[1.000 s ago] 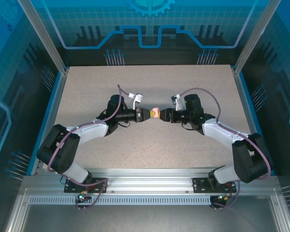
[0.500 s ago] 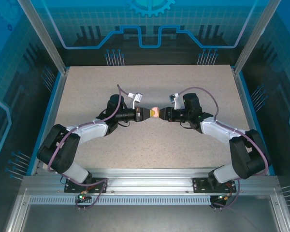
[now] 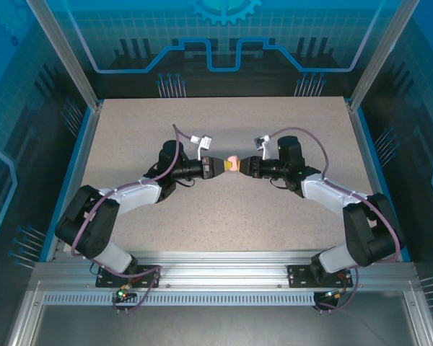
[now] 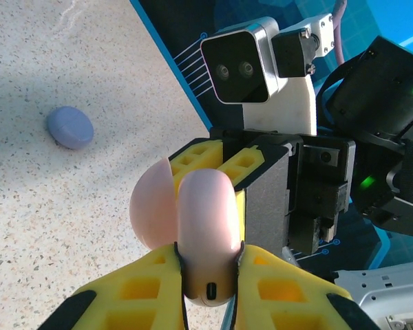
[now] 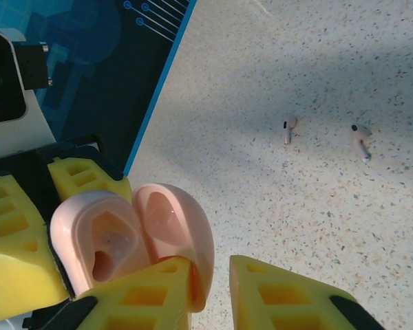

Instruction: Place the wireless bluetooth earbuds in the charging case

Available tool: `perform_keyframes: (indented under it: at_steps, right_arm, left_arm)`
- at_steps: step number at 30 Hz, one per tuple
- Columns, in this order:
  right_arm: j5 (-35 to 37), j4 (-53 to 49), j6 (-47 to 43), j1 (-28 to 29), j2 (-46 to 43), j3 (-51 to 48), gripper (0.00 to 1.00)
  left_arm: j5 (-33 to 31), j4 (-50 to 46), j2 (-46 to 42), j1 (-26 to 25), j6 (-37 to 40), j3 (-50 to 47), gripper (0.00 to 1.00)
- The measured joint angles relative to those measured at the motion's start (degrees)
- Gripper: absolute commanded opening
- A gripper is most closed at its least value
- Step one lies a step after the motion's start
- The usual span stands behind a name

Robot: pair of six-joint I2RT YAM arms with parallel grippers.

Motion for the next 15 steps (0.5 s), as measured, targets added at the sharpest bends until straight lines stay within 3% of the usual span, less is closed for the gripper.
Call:
perform_keyframes:
  at_steps: [4,11,12,15]
  right_arm:
    - [-1.25,0.7,0.28,-0.37,0.0,0.02,0.0]
    - [-2.32,0.85,0.55,-1.01,-0.09,0.13,0.0]
    - [-2.32,0.72,0.55,-1.05,-0.2,0.24,0.0]
    - [-1.9,-0.83,0.04,-1.11,-0.98,0.55,0.0]
  left_arm:
    - [0.09,0.96,0.0,0.0,-0.59,0.0,0.0]
    - [0.11,1.75,0.0,-0.07,-1.03,0.0,0.0]
    - [0.11,1.97,0.0,-0.07,-1.05,0.0,0.04]
    - [0.09,2.08,0.0,-0.17,-1.14,0.02,0.4]
